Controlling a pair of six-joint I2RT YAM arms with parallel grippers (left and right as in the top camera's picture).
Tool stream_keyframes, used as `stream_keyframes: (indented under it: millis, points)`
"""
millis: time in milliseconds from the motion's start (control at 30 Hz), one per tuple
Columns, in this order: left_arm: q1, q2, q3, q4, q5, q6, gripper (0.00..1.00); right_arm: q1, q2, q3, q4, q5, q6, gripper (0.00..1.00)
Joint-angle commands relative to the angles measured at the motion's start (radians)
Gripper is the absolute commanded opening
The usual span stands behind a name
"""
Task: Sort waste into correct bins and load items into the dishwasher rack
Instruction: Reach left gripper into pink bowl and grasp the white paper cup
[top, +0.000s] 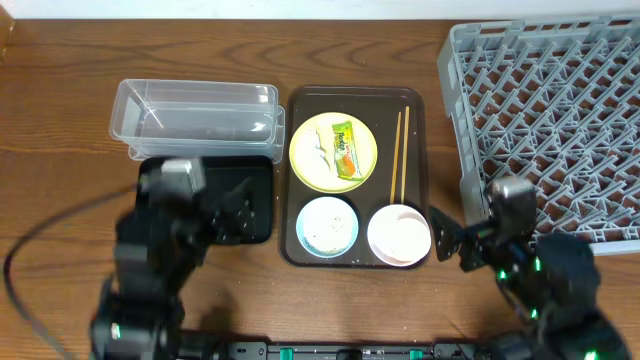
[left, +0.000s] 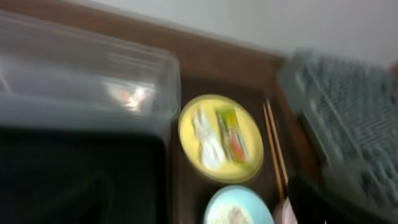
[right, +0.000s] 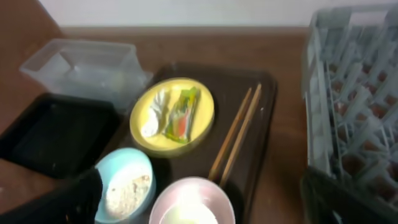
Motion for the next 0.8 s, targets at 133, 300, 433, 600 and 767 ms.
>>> stream_keyframes:
  millis: [133,300,433,600,767]
  points:
    - [-0.005,0.38,0.386,-0.298,0.275,-0.016,0.92,-0.022,0.383,0.417,-0.283,-0.063,-0.015,0.99]
    - [-0.026,0.466,0.402,-0.217,0.541,-0.081,0.92,-0.037,0.473,0.487,-0.336,-0.057,0.042,0.99]
    - [-0.164,0.51,0.402,-0.224,0.41,-0.089,0.82,-0.12,0.481,0.49,-0.368,0.021,0.251,0.99]
    - [-0.431,0.593,0.402,-0.223,0.067,-0.089,0.77,-0.264,0.48,0.49,-0.432,0.018,0.326,0.99]
    - [-0.625,0.754,0.402,-0.18,-0.061,-0.115,0.73,-0.305,0.48,0.49,-0.487,0.002,0.28,0.99]
